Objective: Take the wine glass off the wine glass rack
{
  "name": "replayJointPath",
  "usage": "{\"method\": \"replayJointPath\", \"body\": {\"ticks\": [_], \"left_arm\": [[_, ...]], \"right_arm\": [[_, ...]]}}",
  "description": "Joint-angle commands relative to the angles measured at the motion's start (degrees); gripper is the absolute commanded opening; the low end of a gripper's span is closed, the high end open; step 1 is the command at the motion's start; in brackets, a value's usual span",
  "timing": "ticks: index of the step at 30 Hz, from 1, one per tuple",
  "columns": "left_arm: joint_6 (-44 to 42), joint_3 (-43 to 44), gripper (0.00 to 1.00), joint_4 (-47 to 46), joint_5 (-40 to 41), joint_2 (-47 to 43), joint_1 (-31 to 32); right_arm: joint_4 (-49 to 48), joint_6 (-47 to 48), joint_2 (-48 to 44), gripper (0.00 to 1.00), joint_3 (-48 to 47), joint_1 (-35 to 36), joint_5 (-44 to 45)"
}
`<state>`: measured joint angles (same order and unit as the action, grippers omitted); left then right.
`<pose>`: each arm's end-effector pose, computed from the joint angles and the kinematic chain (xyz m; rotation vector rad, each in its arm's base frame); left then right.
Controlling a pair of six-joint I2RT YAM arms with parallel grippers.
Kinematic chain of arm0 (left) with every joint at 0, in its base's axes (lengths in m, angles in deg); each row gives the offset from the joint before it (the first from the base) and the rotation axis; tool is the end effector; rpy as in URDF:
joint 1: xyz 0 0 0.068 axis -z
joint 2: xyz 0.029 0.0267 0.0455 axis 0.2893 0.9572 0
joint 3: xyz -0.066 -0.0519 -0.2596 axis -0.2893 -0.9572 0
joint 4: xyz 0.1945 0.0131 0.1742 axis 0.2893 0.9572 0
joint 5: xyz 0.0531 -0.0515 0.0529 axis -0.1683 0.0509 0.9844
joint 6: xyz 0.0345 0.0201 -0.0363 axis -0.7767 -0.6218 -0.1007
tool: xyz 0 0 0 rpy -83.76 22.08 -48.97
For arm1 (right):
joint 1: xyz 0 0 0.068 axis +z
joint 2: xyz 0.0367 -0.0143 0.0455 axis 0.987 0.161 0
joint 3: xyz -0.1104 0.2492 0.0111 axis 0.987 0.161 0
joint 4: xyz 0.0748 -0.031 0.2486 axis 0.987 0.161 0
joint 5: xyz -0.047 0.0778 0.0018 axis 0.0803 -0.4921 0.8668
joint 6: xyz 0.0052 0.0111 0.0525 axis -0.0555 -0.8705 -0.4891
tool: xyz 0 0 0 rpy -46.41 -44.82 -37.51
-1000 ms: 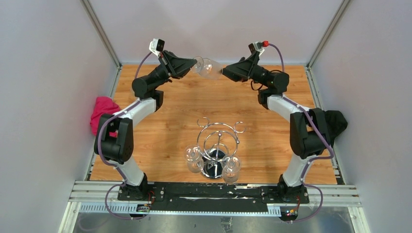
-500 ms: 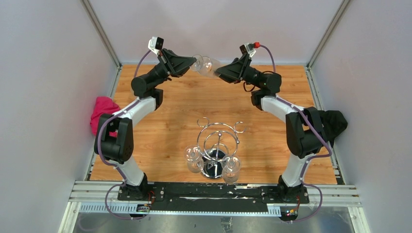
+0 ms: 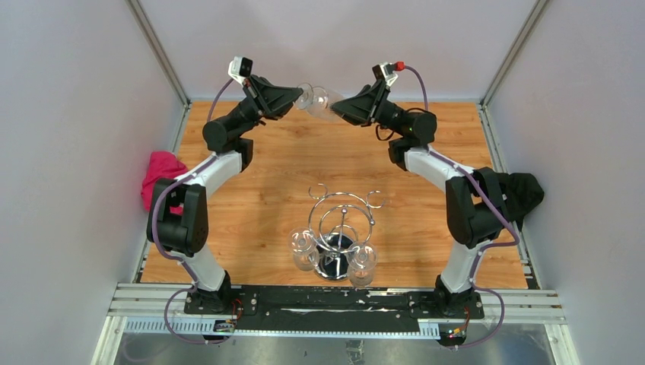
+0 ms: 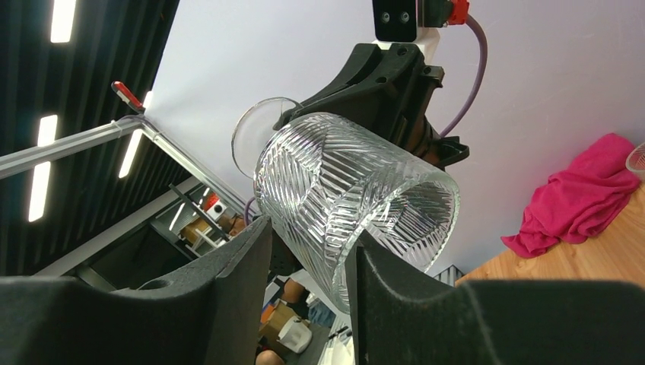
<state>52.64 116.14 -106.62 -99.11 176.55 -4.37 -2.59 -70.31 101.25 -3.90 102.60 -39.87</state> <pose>0.3357 -0.0994 0.3859 0.0694 1.1776 -2.2010 0.3407 0.1666 0.3752 -0.3978 1.2391 2.1573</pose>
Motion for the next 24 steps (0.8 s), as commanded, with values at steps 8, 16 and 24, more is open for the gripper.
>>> {"method": "replayJointPath", "body": {"ticks": [8,16,24], "left_arm": [[-2.25,-0.77,0.0,-3.97,0.79,3.02,-0.49],[-2.51,-0.64,0.0,-3.89,0.46,3.23,-0.49],[-3.16,-3.04,0.0,-3.9,-0.3,3.35,-0.49]], "right_arm": [[-5.39,0.25,-3.83,0.35,-3.81,3.97,1.71],[-5.41,0.66,-6.03,0.3,-4.69,5.86,2.04],[-5.41,-0.45,-5.38,0.18,-7.43,8.43,3.29]]}}
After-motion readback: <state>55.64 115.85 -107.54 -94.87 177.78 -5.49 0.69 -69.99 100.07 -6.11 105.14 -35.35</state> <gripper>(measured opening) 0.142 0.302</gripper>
